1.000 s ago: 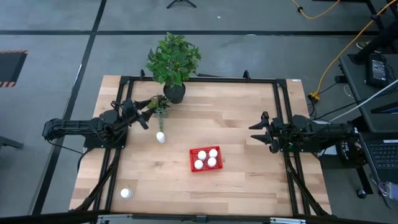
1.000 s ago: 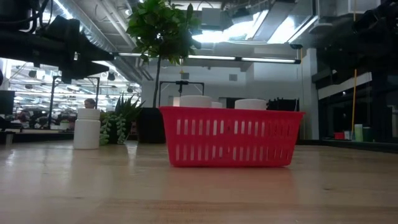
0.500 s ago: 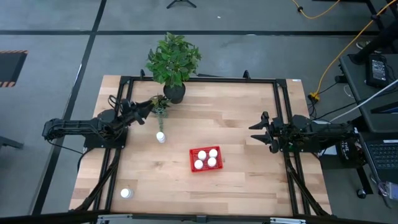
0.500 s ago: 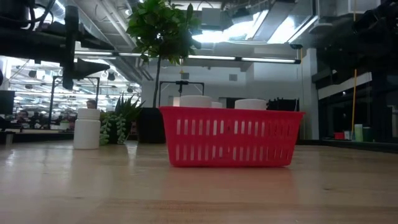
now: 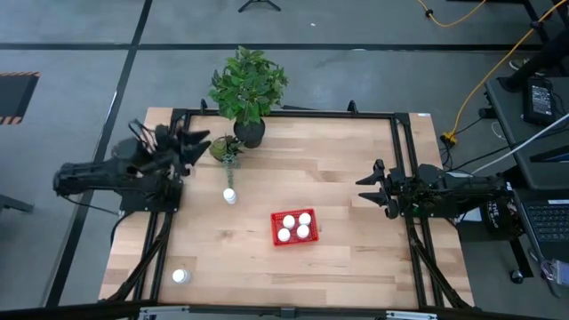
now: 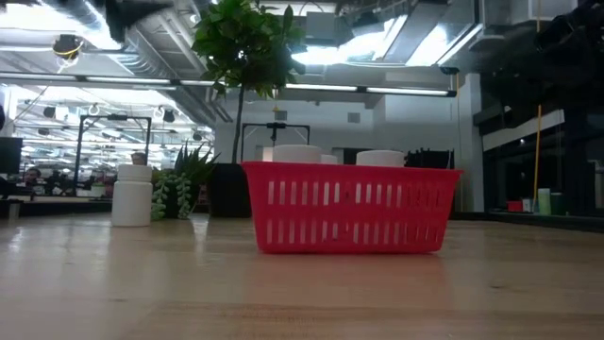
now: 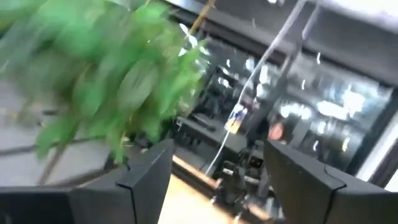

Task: Pick and place pill bottles into a basket
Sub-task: Put the white pill bottles into the red bin

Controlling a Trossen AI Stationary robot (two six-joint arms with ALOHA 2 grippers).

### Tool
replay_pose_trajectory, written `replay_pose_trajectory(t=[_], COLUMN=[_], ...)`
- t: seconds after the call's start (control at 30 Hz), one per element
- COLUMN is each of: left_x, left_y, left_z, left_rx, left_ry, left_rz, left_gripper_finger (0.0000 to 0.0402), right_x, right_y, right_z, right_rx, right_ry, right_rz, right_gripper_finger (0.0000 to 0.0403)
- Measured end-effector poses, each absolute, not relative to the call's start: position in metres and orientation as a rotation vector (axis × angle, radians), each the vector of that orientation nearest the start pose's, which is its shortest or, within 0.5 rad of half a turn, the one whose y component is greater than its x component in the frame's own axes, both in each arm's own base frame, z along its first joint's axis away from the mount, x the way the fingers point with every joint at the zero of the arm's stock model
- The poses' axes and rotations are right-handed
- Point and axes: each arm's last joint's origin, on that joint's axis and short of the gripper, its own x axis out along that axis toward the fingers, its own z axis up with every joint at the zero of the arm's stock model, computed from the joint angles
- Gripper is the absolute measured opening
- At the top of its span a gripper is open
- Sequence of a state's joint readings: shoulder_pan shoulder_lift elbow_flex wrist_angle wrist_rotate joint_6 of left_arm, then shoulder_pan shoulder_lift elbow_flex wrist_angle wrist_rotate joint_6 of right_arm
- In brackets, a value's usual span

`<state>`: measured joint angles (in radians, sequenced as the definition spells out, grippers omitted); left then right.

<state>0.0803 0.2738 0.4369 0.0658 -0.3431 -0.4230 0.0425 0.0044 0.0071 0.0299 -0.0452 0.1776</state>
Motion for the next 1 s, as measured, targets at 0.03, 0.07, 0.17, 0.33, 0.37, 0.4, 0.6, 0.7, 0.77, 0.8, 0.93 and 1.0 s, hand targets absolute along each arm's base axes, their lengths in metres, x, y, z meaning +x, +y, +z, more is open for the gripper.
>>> replay_pose_trajectory(t=[0.03,0.07,0.17,0.33,0.37,0.4,0.6,0.7,0.77,0.8,0.93,1.0], left_x=[0.090,0.092,0.104,0.129,0.135,0.140,0.166,0.176,0.181,0.183,0.184,0.184], left_y=[0.017,0.017,0.017,0.019,0.019,0.020,0.030,0.034,0.036,0.037,0.037,0.036], left_z=[0.312,0.328,0.374,0.428,0.432,0.435,0.407,0.385,0.374,0.369,0.342,0.328], left_rx=[-0.395,-0.342,-0.190,-0.020,-0.009,0.001,-0.028,-0.070,-0.100,-0.119,-0.214,-0.252], left_ry=[-0.279,-0.240,-0.108,0.109,0.159,0.218,0.674,0.819,0.847,0.859,0.962,1.014], left_rz=[0.371,0.376,0.384,0.373,0.377,0.378,0.379,0.396,0.426,0.437,0.401,0.382], left_gripper_finger=[0.0246,0.0246,0.0247,0.0247,0.0247,0.0247,0.0247,0.0247,0.0247,0.0247,0.0250,0.0257], right_x=[0.097,0.097,0.097,0.097,0.097,0.097,0.097,0.097,0.097,0.097,0.097,0.097], right_y=[0.005,0.005,0.005,0.005,0.005,0.005,0.005,0.005,0.005,0.005,0.005,0.005], right_z=[0.168,0.168,0.168,0.169,0.168,0.168,0.169,0.169,0.169,0.169,0.169,0.169], right_rx=[0.177,0.176,0.177,0.177,0.176,0.176,0.177,0.176,0.177,0.177,0.177,0.176], right_ry=[-0.025,-0.025,-0.025,-0.025,-0.025,-0.025,-0.025,-0.025,-0.025,-0.025,-0.026,-0.026], right_rz=[0.090,0.090,0.090,0.090,0.090,0.090,0.090,0.090,0.090,0.090,0.090,0.090], right_gripper_finger=[0.0194,0.0194,0.0194,0.0194,0.0194,0.0194,0.0194,0.0194,0.0194,0.0194,0.0194,0.0194])
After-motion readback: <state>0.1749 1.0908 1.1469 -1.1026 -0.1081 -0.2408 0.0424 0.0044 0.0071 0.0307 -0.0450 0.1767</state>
